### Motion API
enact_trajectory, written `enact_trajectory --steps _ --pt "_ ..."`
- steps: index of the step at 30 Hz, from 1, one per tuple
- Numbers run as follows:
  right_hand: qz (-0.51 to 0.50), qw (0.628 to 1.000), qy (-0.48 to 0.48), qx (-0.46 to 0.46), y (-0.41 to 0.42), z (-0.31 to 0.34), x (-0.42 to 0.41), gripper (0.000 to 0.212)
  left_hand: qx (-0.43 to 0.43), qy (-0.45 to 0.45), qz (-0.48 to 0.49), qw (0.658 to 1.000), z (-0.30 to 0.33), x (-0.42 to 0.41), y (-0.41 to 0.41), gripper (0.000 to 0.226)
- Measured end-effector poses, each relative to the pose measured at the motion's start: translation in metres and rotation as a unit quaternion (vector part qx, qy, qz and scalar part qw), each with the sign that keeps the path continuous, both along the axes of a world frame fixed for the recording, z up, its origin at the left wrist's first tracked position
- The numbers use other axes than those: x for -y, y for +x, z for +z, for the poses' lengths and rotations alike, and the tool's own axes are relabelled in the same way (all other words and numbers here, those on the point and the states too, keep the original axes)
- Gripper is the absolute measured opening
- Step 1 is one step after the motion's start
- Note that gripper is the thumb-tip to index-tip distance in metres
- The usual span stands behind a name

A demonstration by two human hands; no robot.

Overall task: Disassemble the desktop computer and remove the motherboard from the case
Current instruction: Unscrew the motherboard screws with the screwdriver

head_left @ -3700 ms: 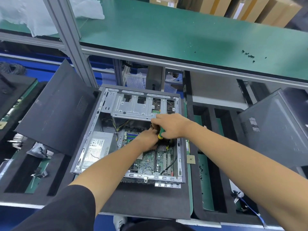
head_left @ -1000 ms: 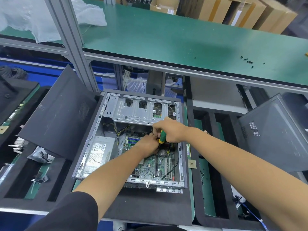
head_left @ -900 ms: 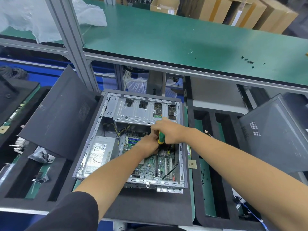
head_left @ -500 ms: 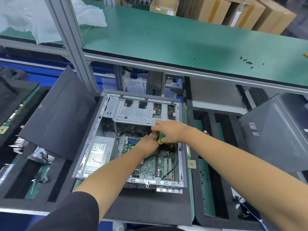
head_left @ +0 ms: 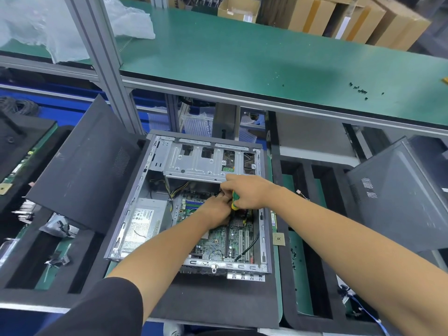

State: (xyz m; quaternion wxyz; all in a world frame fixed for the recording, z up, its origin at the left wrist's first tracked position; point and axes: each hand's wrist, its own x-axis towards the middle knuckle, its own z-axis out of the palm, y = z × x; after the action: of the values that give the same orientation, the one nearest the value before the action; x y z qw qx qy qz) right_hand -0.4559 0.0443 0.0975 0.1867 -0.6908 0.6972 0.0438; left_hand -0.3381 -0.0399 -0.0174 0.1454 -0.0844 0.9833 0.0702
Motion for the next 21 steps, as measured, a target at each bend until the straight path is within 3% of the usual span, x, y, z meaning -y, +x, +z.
enact_trajectory --steps 15,21 --pt "-0.005 1.0 0.022 -0.01 -0.0005 -0.0029 0.0011 0.024 -0.023 0.025 0.002 0.999 -0.0043 0.0014 0.0061 0.056" --pt "-0.011 1.0 0.015 0.0 -0.0017 -0.003 0.0006 0.023 -0.029 0.031 0.003 0.999 -0.0031 0.002 0.0075 0.05"
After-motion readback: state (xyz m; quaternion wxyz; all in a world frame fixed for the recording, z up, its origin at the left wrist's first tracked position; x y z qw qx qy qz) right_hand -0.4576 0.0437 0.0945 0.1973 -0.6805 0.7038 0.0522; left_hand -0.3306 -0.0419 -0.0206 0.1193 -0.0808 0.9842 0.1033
